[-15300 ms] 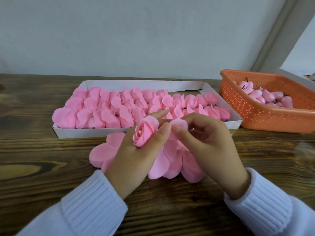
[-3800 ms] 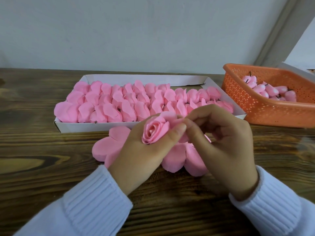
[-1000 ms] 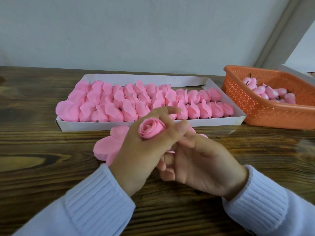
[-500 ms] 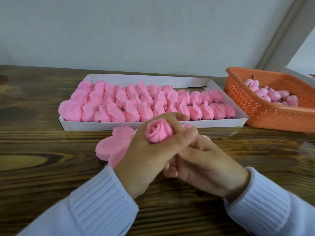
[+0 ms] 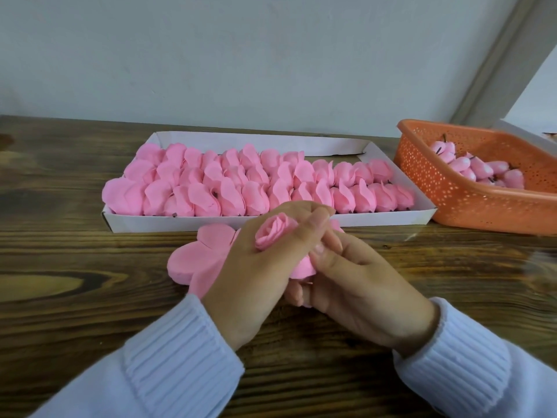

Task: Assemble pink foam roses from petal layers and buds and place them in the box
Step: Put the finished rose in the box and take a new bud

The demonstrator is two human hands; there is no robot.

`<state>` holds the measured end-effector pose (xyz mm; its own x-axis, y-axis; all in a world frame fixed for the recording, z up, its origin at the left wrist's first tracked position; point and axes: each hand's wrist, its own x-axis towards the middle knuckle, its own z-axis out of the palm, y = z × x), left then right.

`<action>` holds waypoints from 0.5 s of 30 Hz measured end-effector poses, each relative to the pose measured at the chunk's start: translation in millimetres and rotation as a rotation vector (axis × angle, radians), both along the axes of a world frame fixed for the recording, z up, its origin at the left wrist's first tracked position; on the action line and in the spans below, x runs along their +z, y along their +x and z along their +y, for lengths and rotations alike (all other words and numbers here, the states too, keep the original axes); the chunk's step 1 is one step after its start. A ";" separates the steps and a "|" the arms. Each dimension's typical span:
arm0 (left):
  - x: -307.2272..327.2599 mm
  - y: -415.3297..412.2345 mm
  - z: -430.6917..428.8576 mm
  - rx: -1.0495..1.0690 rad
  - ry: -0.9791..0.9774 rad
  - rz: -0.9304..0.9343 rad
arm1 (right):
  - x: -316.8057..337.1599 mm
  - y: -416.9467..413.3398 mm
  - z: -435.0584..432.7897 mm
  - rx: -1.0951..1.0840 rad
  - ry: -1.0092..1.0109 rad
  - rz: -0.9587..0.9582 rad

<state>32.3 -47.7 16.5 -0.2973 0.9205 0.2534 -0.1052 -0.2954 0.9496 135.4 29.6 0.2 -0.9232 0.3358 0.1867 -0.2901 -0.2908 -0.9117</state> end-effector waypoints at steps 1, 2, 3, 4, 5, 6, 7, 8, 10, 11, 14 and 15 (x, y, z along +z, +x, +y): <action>1.3 0.2 0.0 -0.013 0.015 -0.008 | 1.1 0.4 0.0 0.024 -0.021 -0.005; 2.2 0.5 -0.1 -0.018 0.023 -0.025 | 1.6 1.0 -0.2 0.036 -0.026 -0.013; 2.7 0.5 0.0 -0.012 0.024 -0.043 | 2.1 1.5 -0.3 0.035 -0.020 -0.018; 2.0 0.6 0.7 0.002 0.022 -0.048 | 3.1 1.8 -0.6 0.022 -0.009 -0.020; 0.7 0.2 1.7 0.024 0.019 -0.035 | 4.0 2.2 -0.5 -0.016 0.035 -0.025; -0.9 0.1 3.2 0.053 0.020 -0.017 | 4.9 2.6 0.2 -0.079 0.122 -0.040; -1.9 -0.3 4.6 0.087 0.021 -0.007 | 5.4 3.2 1.0 -0.166 0.247 -0.064; -2.8 -0.6 6.1 0.119 0.022 0.000 | 5.9 3.7 1.5 -0.239 0.379 -0.088; -3.9 -0.8 6.7 0.148 0.019 0.039 | 9.5 5.8 3.3 -0.311 0.531 -0.119; -4.5 -0.7 6.3 0.145 0.019 0.070 | 12.0 7.5 4.8 -0.318 0.567 -0.127; -7.6 -0.1 6.3 0.142 0.032 0.133 | 17.5 12.1 9.0 -0.281 0.647 -0.200; -8.5 -0.3 5.9 0.149 0.036 0.141 | 17.6 13.1 10.0 -0.272 0.659 -0.217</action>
